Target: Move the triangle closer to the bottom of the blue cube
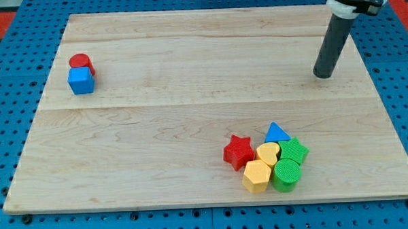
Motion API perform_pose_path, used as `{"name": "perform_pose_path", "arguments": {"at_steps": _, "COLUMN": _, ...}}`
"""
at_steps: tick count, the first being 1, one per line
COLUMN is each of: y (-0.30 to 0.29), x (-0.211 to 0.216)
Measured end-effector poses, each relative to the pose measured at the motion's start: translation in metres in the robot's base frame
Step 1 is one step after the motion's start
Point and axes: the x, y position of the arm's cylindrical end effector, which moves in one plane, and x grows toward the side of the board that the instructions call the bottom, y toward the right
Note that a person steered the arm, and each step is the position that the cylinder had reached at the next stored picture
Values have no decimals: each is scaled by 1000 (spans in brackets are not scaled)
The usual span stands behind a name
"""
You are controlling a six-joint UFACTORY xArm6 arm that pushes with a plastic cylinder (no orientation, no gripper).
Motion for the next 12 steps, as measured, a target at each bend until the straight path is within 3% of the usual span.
{"name": "perform_pose_path", "arguments": {"at_steps": 4, "y": 2, "x": -2}}
{"name": "perform_pose_path", "arguments": {"at_steps": 5, "y": 27, "x": 17}}
{"name": "perform_pose_path", "arguments": {"at_steps": 6, "y": 52, "x": 116}}
{"name": "perform_pose_path", "arguments": {"at_steps": 7, "y": -2, "x": 171}}
{"name": "perform_pose_path", "arguments": {"at_steps": 10, "y": -118, "x": 139}}
{"name": "perform_pose_path", "arguments": {"at_steps": 12, "y": -231, "x": 63}}
